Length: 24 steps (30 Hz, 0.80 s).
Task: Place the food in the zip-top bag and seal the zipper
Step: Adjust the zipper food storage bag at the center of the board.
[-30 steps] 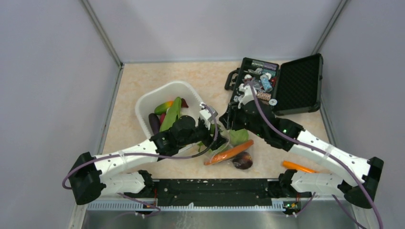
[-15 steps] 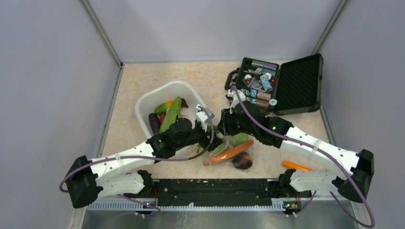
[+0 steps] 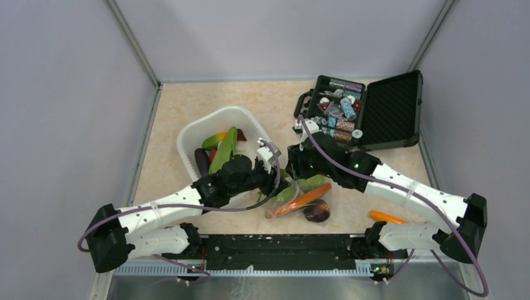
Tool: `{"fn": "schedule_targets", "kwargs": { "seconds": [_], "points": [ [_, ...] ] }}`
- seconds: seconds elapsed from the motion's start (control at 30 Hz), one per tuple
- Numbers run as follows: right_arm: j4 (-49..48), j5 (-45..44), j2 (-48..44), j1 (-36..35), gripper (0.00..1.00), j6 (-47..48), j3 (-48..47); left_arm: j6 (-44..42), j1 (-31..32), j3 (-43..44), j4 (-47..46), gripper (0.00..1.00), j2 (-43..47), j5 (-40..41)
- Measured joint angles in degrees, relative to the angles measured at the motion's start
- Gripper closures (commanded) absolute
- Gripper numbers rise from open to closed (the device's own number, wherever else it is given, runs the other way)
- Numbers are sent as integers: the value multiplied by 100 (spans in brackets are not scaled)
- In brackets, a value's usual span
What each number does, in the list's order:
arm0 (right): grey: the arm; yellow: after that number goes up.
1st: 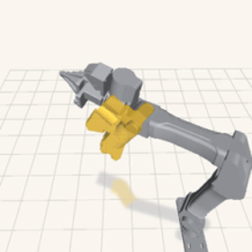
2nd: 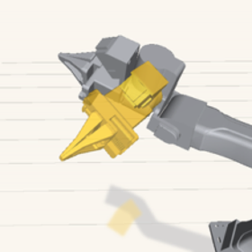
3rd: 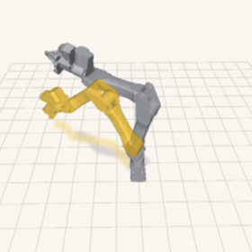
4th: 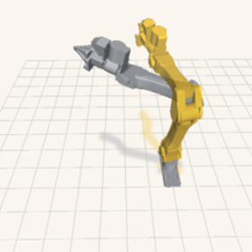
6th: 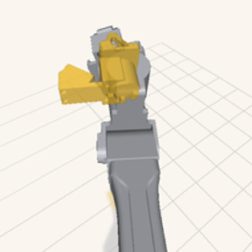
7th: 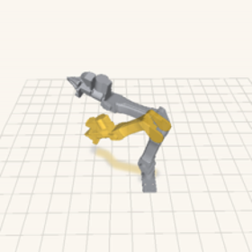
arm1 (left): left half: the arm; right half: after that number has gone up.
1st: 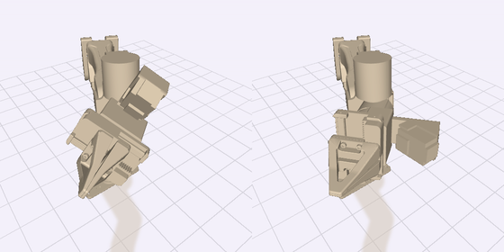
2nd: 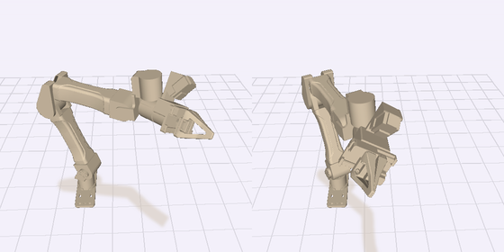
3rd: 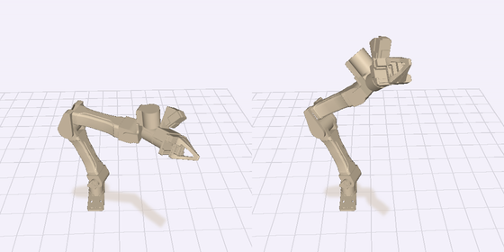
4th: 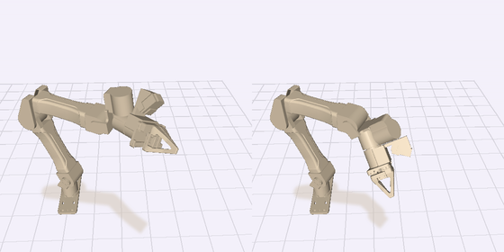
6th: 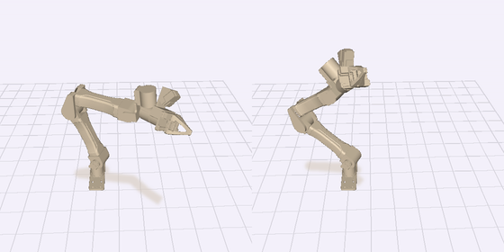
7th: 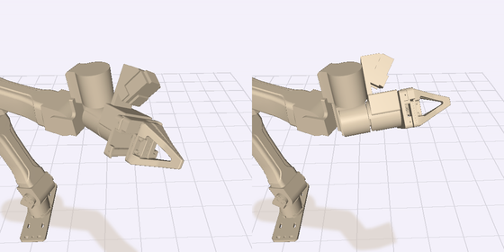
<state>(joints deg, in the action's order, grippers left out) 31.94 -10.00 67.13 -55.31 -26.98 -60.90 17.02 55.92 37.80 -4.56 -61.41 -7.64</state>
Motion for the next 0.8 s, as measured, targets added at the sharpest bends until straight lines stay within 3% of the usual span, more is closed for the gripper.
{"fn": "schedule_targets", "kwargs": {
  "seconds": [0.2,0.57,0.8],
  "points": [
    [129,90,-175,0,49,157,-33,-66,0,0,81,56,-26,2],
    [302,522,-977,0,56,227,59,-87,0,2,131,58,-87,28],
    [199,962,-807,0,59,66,476,-90,0,2,160,59,-87,96]
  ]
}}
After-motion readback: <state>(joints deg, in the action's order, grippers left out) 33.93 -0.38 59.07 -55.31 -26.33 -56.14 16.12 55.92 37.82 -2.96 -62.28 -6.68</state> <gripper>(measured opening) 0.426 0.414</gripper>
